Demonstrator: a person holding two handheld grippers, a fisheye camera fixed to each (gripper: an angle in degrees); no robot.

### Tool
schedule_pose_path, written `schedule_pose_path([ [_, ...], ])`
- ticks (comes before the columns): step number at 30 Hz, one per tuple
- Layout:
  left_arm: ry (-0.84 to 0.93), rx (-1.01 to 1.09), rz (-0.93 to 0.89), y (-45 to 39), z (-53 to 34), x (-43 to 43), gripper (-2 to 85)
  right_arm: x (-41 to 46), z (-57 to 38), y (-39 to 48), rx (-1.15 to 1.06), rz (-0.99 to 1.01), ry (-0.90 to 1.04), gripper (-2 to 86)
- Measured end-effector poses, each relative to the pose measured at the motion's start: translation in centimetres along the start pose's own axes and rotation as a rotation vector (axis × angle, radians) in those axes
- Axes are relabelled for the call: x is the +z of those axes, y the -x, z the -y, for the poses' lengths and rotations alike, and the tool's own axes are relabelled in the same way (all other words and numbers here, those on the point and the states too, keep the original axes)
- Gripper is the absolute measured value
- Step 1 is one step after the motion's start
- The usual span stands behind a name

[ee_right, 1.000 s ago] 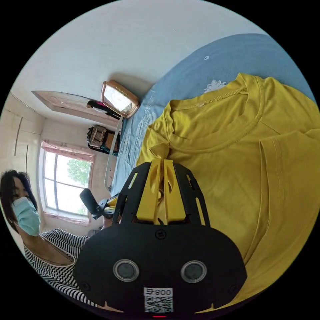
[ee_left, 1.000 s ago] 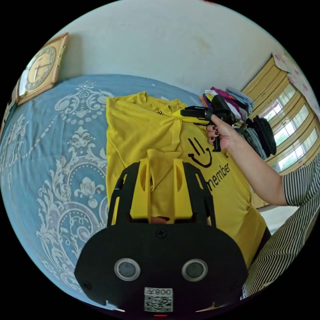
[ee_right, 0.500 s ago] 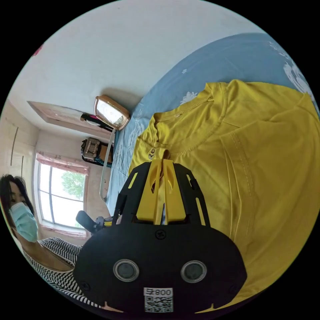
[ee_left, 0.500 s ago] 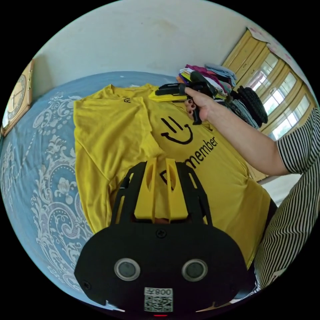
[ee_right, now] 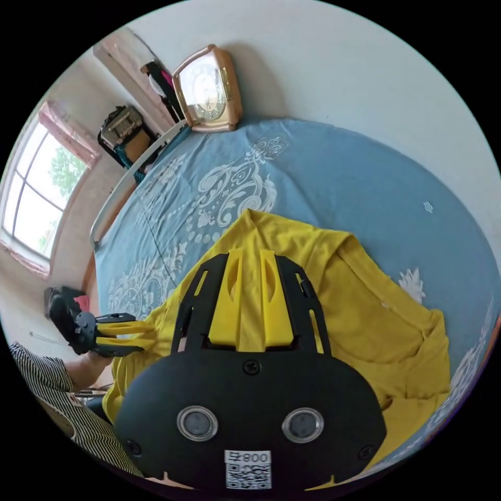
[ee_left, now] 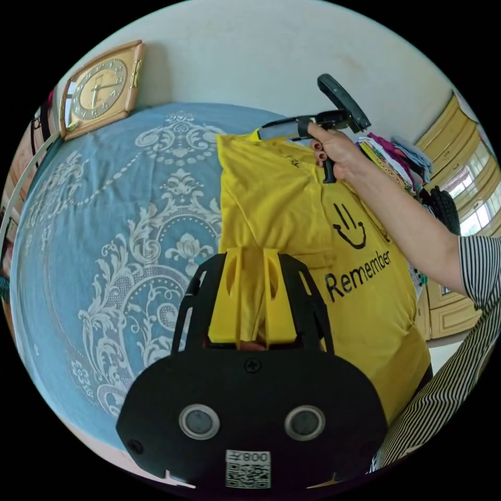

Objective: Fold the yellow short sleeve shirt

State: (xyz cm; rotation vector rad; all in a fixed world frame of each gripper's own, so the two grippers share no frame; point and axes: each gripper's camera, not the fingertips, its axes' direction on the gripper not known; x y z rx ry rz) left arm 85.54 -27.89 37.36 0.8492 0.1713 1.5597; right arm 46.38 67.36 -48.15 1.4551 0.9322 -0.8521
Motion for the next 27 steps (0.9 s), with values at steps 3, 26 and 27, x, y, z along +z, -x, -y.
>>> schedule_pose_path([
  [3, -0.002, 0.000, 0.028, 0.7, 0.2, 0.5, 3.9, 2.6, 1.8, 2.1, -0.038, -0.083, 0.056, 4.5],
  [26, -0.135, -0.042, -0.007, 6.4, 1.7, -1.2, 2.6, -0.5, 2.7, 7.7, -0.040, -0.059, -0.086, 0.2],
  [27, -0.119, -0.040, -0.010, 6.5, 1.8, -0.8, 2.6, 0.1, 2.8, 8.1, -0.052, -0.059, -0.064, 0.1],
])
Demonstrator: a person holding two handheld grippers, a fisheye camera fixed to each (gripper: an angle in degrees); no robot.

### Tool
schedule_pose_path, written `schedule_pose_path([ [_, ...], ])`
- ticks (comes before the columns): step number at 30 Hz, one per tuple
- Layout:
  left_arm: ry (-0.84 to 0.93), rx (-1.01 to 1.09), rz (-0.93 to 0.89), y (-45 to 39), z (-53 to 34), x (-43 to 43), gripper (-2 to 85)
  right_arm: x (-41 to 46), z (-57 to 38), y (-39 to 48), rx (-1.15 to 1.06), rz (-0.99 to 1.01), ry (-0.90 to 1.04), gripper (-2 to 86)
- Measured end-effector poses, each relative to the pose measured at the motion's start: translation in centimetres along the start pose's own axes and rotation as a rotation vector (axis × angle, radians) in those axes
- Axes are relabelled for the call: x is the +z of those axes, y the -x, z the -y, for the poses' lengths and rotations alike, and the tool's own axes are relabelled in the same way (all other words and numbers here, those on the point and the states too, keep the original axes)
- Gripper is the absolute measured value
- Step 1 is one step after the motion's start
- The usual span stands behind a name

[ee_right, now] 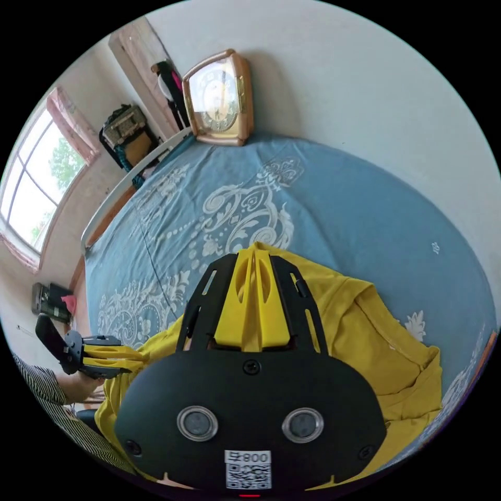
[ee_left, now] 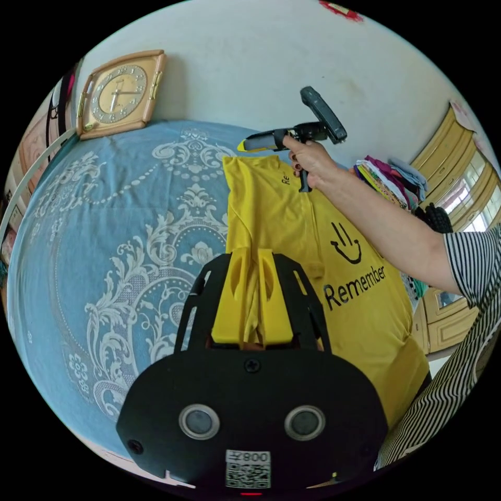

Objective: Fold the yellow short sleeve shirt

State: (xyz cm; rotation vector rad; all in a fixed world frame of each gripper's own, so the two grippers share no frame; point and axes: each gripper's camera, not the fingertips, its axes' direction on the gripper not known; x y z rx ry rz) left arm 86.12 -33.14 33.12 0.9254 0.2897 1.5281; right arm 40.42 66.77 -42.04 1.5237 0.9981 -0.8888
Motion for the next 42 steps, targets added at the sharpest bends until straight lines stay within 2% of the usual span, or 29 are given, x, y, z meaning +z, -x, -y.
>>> schedule_pose_path([
  [2, 0.080, -0.008, -0.002, 0.6, 0.4, 2.0, 2.6, 3.1, 0.4, 1.0, -0.034, -0.022, 0.138, 0.0],
  [3, 0.080, -0.008, -0.003, 0.7, 0.6, 2.1, 2.5, 3.5, 0.4, 1.1, -0.027, -0.035, 0.147, 0.0],
  [9, 0.011, 0.024, 0.004, 0.4, 1.4, 0.4, 2.3, -2.5, -2.6, 0.6, -0.017, 0.035, 0.056, 0.1],
  [12, -0.022, 0.046, 0.002, -0.2, 1.6, -0.3, 2.3, -9.2, -9.5, -1.3, 0.031, 0.001, -0.007, 0.2],
  [17, 0.002, 0.080, -0.036, -0.7, 2.9, 1.1, 2.7, -19.6, -26.4, -5.7, 0.314, -0.131, 0.009, 0.2],
  [20, 0.037, 0.116, -0.054, -1.2, 4.4, 2.7, 3.7, -21.7, -32.7, -6.1, 0.423, -0.175, 0.065, 0.4],
  [24, 0.157, 0.208, -0.074, -2.2, 6.2, 6.1, 4.2, -21.3, -33.9, -5.4, 0.435, -0.114, 0.082, 0.9],
  [26, 0.253, 0.228, -0.040, -2.3, 6.6, 8.5, 2.6, -20.0, -32.3, -2.8, 0.341, 0.024, 0.037, 2.0],
  [28, 0.230, 0.204, -0.052, -1.8, 6.9, 8.5, 2.0, -17.8, -30.6, 0.6, 0.237, 0.125, 0.060, 3.6],
  [31, 0.206, 0.163, -0.064, -0.6, 7.2, 8.0, 1.9, -13.8, -28.5, 7.6, 0.041, 0.160, 0.141, 5.6],
  [36, 0.079, 0.082, -0.113, 3.3, 8.6, 5.7, 3.9, -11.6, -26.7, 16.3, -0.204, 0.024, 0.130, 6.2],
  [38, 0.046, 0.074, -0.065, 5.3, 11.5, 5.7, 4.8, -10.1, -26.4, 19.0, -0.289, -0.058, 0.159, 6.1],
  [42, -0.007, 0.089, -0.042, 8.0, 18.6, 7.5, 5.8, -8.6, -26.7, 21.2, -0.316, -0.129, 0.191, 5.9],
])
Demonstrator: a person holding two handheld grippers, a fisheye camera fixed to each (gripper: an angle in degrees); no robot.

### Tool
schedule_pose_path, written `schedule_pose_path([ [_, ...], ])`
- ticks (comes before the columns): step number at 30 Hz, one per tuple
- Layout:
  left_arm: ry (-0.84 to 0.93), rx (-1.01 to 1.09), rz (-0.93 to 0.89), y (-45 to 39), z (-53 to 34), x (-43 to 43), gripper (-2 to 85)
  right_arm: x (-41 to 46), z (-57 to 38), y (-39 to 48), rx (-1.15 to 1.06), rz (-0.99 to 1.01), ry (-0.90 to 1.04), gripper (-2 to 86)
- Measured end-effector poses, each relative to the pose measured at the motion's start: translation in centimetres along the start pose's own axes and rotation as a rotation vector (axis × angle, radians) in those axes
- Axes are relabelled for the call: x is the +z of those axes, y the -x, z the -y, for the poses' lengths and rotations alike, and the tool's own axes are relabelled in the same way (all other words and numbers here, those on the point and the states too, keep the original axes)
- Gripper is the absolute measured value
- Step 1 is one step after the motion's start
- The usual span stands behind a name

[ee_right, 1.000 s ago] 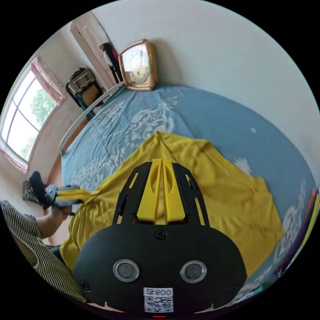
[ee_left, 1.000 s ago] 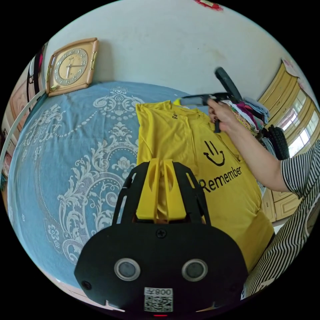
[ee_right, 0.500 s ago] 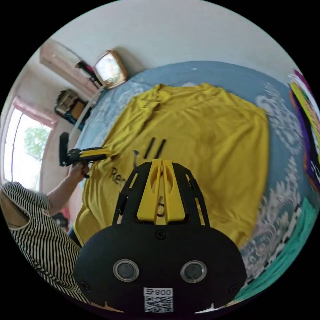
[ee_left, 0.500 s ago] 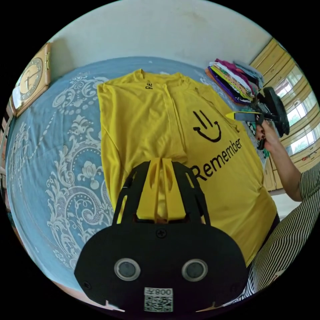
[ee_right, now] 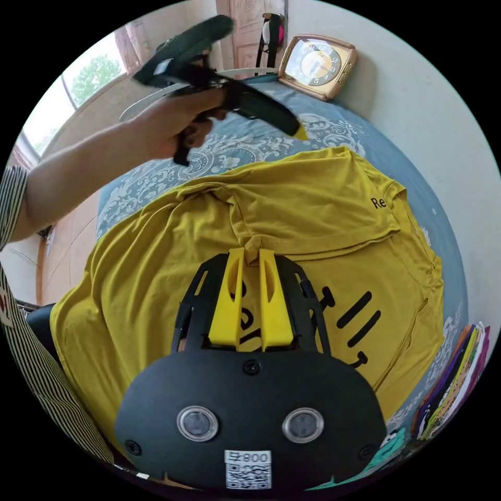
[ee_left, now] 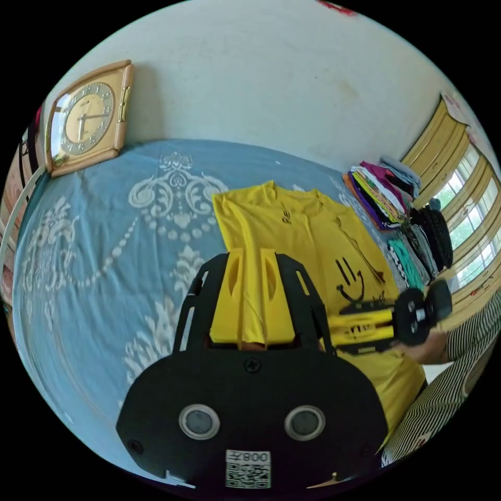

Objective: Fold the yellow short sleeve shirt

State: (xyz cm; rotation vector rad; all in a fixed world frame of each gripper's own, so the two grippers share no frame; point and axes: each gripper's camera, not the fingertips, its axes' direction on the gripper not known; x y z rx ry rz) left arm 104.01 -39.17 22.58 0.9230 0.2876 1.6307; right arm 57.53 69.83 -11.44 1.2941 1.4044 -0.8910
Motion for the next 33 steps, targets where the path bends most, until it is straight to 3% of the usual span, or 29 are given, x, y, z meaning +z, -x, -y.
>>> schedule_pose_path([
  [3, 0.029, -0.025, -0.009, 2.9, 5.9, 3.8, 5.9, -0.1, -0.3, 1.0, 0.016, -0.017, -0.014, 5.7],
  [7, 0.192, 0.007, 0.108, 4.6, 10.6, 9.7, 3.1, -0.2, -0.6, 2.0, 0.022, -0.033, -0.023, 5.1],
  [14, 0.064, -0.069, 0.086, 9.3, 12.1, 5.2, 0.7, -1.9, -1.0, 2.0, 0.055, 0.019, -0.067, 2.4],
  [19, 0.147, -0.111, 0.079, 11.8, 12.4, 7.0, 1.4, -1.7, -0.7, 1.5, 0.078, 0.050, -0.078, 2.1],
  [27, 0.025, -0.136, -0.098, 11.4, 8.6, 2.2, 6.7, -0.2, -1.5, -0.3, 0.110, 0.101, -0.058, 2.0],
  [29, 0.068, -0.056, -0.195, 8.7, 4.7, 0.1, 7.5, -0.1, -1.6, -0.9, 0.121, 0.116, -0.066, 2.1],
  [33, 0.198, 0.044, -0.172, 3.9, -1.4, -1.0, 7.6, 0.1, -1.8, -1.7, 0.138, 0.125, -0.072, 2.1],
])
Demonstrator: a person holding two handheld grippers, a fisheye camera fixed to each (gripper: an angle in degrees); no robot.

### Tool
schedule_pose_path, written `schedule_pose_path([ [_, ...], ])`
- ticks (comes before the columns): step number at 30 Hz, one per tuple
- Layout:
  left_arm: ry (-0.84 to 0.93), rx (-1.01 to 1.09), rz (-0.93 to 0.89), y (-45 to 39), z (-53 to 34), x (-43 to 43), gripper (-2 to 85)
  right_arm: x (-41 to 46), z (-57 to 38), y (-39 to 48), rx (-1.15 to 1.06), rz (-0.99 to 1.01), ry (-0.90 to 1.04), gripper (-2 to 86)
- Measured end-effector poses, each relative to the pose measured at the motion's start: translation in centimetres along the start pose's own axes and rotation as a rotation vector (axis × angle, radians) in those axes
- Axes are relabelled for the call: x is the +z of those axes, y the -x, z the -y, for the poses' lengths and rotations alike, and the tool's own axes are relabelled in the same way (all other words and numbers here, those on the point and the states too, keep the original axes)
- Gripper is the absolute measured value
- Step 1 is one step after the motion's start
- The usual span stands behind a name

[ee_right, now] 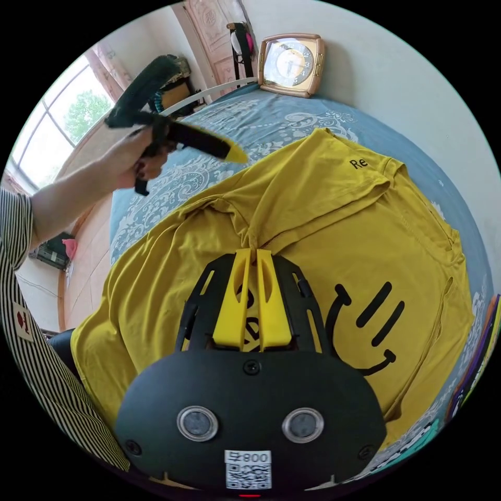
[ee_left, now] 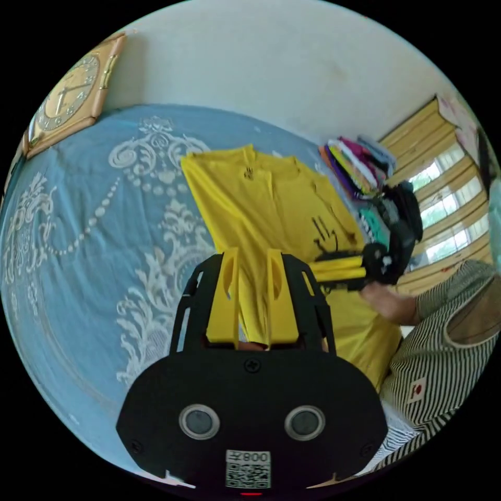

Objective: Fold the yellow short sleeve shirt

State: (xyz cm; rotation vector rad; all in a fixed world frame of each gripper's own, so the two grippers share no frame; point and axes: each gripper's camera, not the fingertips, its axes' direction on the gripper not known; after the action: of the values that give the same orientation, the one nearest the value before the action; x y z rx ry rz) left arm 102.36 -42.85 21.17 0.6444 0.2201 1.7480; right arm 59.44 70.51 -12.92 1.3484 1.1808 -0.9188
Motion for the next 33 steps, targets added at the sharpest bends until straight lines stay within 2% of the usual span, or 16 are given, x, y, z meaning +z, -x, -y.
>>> schedule_pose_path([
  [3, 0.157, 0.021, 0.140, -1.7, -2.2, 2.7, 4.5, 0.0, -0.1, -0.9, 0.016, 0.014, 0.000, 2.2],
  [6, 0.072, -0.023, 0.135, -1.8, -3.3, 0.6, 2.1, -0.2, 0.0, -1.8, 0.027, 0.031, 0.006, 2.2],
  [8, -0.033, -0.082, 0.061, -1.1, -4.9, -2.2, 1.4, -0.7, -0.2, -2.6, 0.037, 0.079, -0.034, 2.1],
  [13, -0.011, -0.221, 0.015, 0.8, -8.6, -1.3, 0.7, 0.6, -0.5, -4.0, 0.076, 0.151, -0.028, 2.1],
  [16, -0.061, -0.252, -0.006, 0.3, -10.0, -2.2, 0.5, 0.1, -0.9, -5.7, 0.109, 0.199, -0.028, 2.0],
  [20, -0.141, -0.131, -0.010, -4.3, -8.8, -3.3, 0.6, -2.1, -1.1, -8.3, 0.147, 0.284, -0.104, 1.7],
  [23, -0.033, -0.048, 0.033, -7.5, -7.6, -0.3, 0.5, -3.4, 0.4, -10.7, 0.155, 0.246, -0.153, 1.5],
  [26, 0.072, -0.042, 0.083, -9.1, -8.4, 2.4, 0.4, -4.7, 3.0, -14.2, 0.146, 0.278, -0.196, 0.9],
  [33, 0.010, -0.062, 0.054, -12.1, -10.7, 1.7, 1.6, -6.4, 3.9, -17.1, 0.120, 0.307, -0.221, 0.2],
])
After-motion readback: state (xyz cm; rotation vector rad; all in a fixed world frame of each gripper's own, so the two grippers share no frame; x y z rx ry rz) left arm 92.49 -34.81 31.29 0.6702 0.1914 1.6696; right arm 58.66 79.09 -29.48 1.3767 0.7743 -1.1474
